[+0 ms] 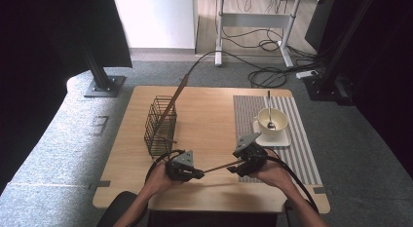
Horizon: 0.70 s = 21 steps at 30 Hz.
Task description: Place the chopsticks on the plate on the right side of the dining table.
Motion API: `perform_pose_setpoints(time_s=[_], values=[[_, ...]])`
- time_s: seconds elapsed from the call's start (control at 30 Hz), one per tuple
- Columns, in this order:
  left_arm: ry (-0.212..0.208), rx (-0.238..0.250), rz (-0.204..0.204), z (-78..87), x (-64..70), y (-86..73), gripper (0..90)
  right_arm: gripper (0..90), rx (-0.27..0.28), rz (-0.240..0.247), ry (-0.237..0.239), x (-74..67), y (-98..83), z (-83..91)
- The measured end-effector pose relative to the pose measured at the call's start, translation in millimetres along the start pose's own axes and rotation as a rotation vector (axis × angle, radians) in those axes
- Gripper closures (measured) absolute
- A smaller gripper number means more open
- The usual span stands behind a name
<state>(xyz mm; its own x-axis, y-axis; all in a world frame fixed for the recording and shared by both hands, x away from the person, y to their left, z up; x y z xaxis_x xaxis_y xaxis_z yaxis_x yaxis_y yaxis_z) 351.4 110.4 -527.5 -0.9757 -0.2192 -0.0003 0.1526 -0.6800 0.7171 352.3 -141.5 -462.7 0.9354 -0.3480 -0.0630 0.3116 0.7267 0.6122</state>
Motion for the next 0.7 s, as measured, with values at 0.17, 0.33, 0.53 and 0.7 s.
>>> perform_pose_setpoints(time_s=[0.17, 0.33, 0.53, 0.7], values=[[-0.009, -0.008, -0.012, -0.2, 1.3, 0.4, 85.3, 49.9, -0.027, 0.030, 0.006, -2.8, -0.6, -2.0], [-0.020, -0.011, -0.021, -0.9, 2.7, 0.9, 85.4, 57.7, -0.069, 0.066, 0.014, -5.9, -2.0, -6.9], [-0.031, -0.027, -0.037, -3.2, 5.5, 1.5, 85.3, 66.5, -0.125, 0.101, 0.023, -10.0, -2.8, -17.2], [-0.034, -0.031, -0.057, -3.3, 6.3, 1.6, 85.2, 69.7, -0.149, 0.120, 0.039, -11.7, -3.8, -18.5]])
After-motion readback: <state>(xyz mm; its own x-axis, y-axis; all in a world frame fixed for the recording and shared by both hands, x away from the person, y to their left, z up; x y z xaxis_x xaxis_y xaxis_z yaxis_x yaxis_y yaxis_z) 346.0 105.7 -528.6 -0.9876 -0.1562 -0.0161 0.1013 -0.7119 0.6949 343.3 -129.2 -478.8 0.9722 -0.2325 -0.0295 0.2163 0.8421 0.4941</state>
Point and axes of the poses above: each handheld gripper's, and its own axes: z roughly backward along the jaws, y roughly out of its top, x roughly to its right, the point moved 2 cm from there along -z, roughly forward along the jaws, and after that the axes turned 6 degrees about y, right-handed, at the moved point
